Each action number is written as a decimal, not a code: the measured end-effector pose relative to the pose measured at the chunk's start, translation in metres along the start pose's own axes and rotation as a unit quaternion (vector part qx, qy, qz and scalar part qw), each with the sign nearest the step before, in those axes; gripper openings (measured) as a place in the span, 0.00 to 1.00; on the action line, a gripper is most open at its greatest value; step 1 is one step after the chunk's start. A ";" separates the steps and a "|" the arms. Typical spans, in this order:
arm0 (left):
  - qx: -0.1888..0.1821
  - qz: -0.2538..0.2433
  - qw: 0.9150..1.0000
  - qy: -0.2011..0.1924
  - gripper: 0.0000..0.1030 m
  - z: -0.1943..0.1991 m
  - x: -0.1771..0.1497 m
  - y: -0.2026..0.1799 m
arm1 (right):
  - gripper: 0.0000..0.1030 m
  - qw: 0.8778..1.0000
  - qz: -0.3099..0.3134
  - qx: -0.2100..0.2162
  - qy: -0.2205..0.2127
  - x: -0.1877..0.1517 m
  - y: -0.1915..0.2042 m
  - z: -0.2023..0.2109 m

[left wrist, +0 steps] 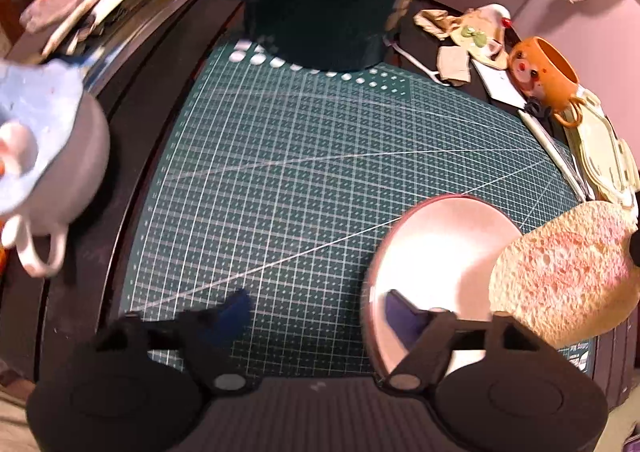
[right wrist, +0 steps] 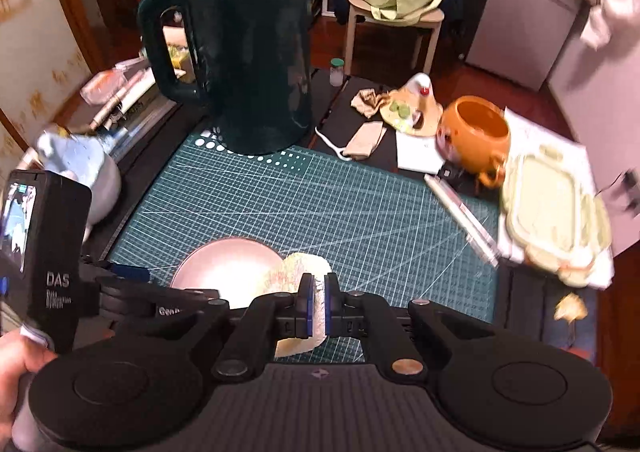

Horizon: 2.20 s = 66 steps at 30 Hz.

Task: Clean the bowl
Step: 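Grasp the bowl rim with the left gripper while the right gripper grasps the sponge, then tilt the bowl up with the left gripper while the right gripper scrubs its inside with the sponge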

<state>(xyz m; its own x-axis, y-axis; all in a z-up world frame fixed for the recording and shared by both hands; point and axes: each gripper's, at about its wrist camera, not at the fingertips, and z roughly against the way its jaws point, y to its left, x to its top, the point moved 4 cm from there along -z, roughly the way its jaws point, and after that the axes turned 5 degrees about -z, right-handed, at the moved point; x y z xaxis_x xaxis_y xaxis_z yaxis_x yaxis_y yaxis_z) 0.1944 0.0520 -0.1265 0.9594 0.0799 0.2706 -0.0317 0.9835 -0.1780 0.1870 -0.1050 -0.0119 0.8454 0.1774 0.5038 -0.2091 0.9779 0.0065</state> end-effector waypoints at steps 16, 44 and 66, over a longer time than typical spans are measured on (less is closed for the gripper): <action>-0.088 0.019 0.996 0.014 0.10 -0.002 -0.002 -0.004 | 0.05 0.998 -0.003 -0.057 0.015 0.001 0.033 -0.021; -0.120 0.027 0.992 0.023 0.12 -0.001 -0.009 -0.009 | 0.21 0.995 -0.007 -0.030 0.094 -0.005 0.041 -0.050; -0.159 0.046 0.984 0.060 0.15 -0.022 -0.007 0.001 | 0.12 0.996 0.047 -0.067 0.045 0.012 0.059 -0.026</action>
<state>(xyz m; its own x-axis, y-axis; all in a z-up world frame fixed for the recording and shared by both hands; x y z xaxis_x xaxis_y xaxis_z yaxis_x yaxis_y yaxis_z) 0.1935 0.0486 -0.1495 0.9835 0.1279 0.1282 -0.0495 0.8708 -0.4891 0.1976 -0.0422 -0.0280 0.8667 0.2729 0.4176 -0.2278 0.9612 -0.1554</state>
